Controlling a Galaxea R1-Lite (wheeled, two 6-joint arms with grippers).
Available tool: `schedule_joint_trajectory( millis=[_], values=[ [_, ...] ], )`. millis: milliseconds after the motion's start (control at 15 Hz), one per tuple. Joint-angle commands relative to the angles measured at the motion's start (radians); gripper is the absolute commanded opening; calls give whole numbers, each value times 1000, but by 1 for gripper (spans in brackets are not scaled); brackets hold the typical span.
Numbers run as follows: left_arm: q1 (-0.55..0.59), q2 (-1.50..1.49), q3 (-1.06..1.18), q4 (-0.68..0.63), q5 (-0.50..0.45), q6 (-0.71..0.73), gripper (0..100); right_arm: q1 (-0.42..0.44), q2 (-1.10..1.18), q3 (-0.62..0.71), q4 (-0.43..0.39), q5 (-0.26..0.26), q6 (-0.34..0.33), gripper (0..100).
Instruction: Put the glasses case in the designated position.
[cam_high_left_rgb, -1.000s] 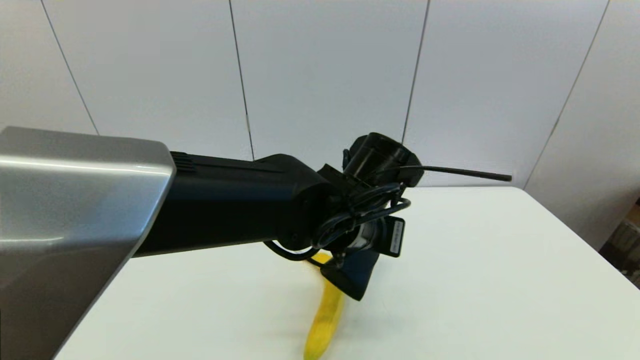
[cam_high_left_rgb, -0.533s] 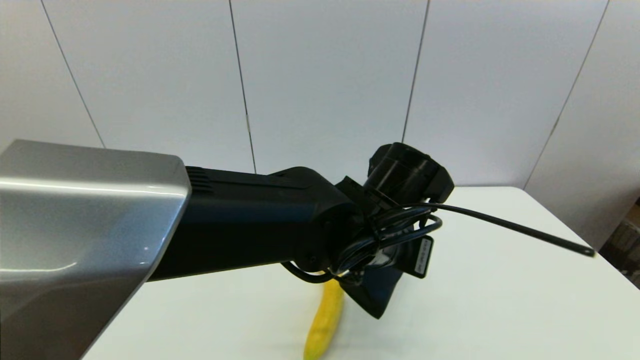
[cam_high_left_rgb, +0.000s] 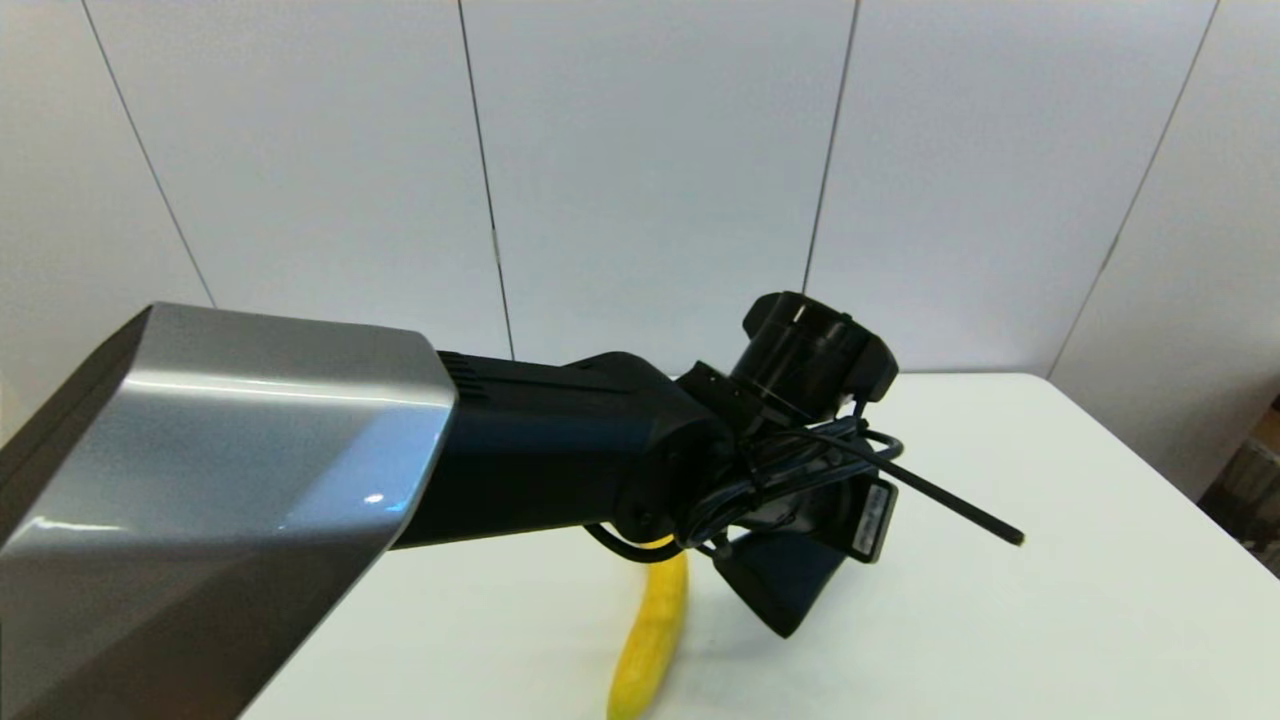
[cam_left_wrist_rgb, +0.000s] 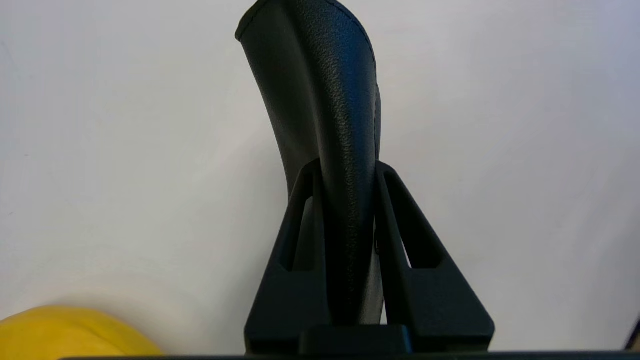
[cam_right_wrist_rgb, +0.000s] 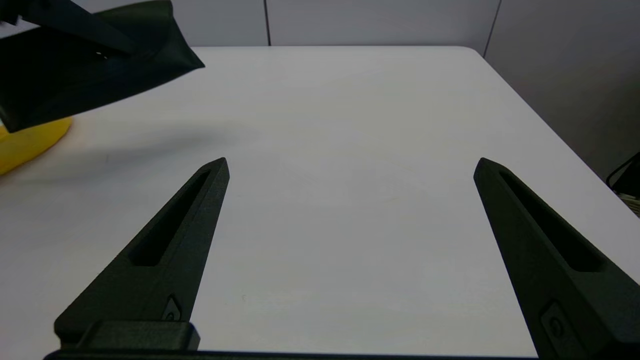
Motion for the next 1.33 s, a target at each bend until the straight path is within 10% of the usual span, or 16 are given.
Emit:
schedule_joint_trajectory(
  millis=[67,867,933,1333],
  values=[
    [24,42,-11,1,-1,-1,0,0,1,0,0,0,0,100],
    [36,51,-24,-36,1,-4,0,0,1,0,0,0,0,100],
    [35,50,-23,-36,5,-5,100,0,1,0,0,0,0,100],
    [36,34,-23,-34,4,-2,100,0,1,0,0,0,0,100]
  ],
)
